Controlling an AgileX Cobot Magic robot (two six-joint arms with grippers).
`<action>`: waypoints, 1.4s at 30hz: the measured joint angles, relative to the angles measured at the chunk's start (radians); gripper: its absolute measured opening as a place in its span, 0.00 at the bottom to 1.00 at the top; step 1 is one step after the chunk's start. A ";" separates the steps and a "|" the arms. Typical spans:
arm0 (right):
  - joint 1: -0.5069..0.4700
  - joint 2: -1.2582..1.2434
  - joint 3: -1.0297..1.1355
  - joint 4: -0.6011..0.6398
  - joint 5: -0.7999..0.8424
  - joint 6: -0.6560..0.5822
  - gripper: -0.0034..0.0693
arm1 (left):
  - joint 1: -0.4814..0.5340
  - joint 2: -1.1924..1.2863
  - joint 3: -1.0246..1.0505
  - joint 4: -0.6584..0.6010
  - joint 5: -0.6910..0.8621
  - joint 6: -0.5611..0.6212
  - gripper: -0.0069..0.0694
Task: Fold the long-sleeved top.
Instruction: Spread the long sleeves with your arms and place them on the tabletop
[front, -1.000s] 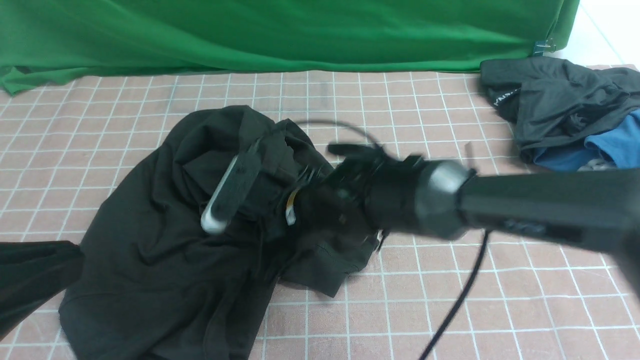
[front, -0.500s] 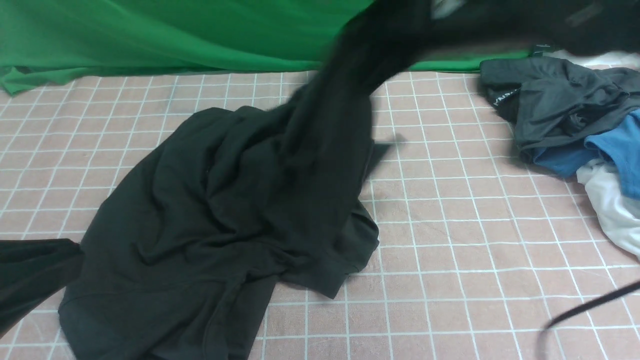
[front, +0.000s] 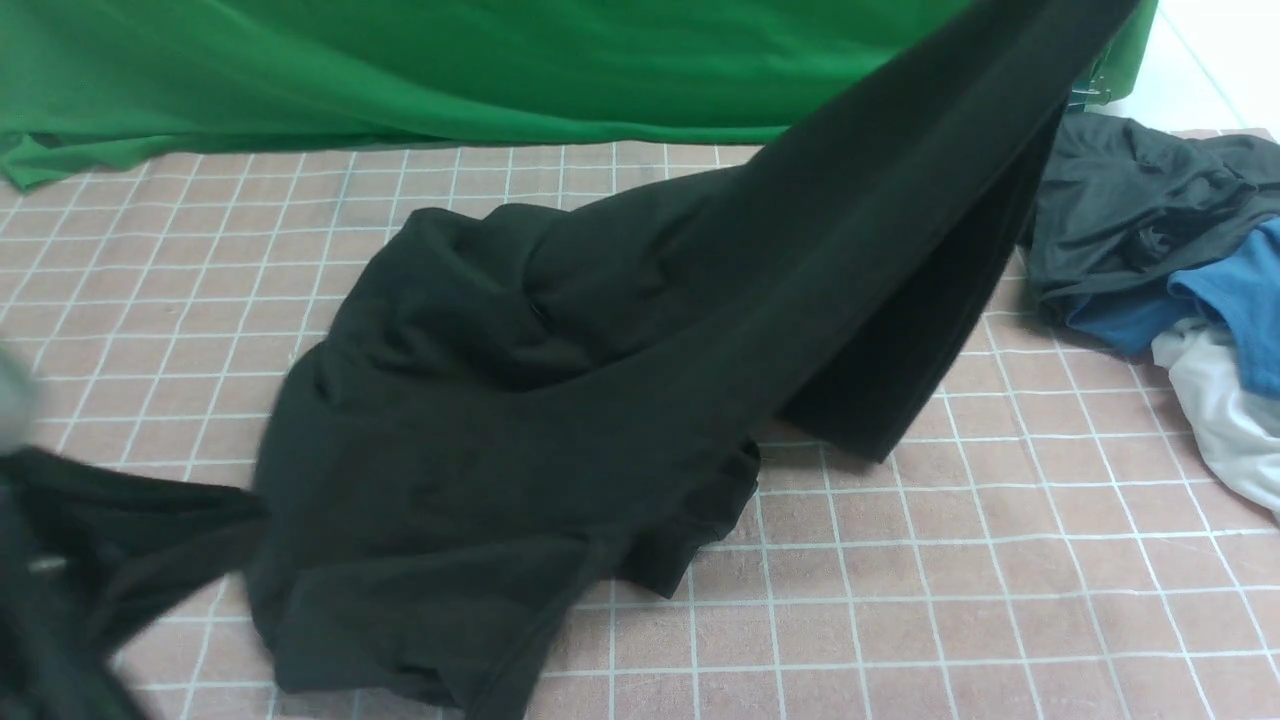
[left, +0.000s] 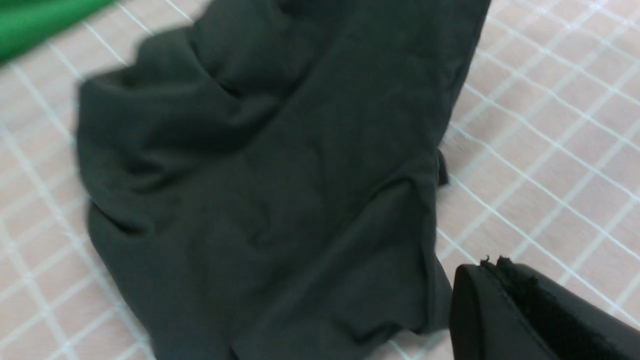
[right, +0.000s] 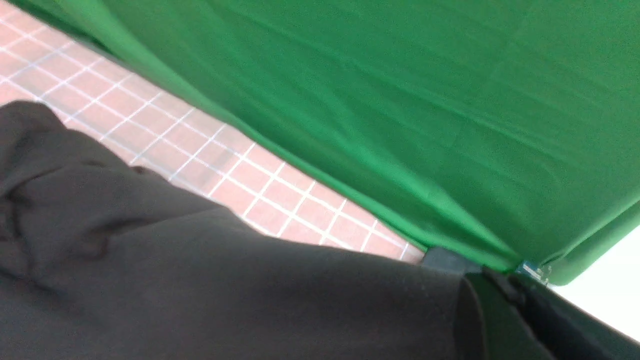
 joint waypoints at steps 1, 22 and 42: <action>0.000 0.000 0.000 0.000 0.007 0.000 0.10 | 0.000 0.019 0.000 -0.011 0.000 0.013 0.12; -0.059 -0.001 0.000 -0.412 0.082 0.265 0.10 | 0.000 0.203 0.000 -0.172 0.013 0.237 0.12; -0.079 -0.001 0.000 -0.385 0.058 0.292 0.10 | -0.353 0.702 0.000 -0.115 -0.283 0.176 0.63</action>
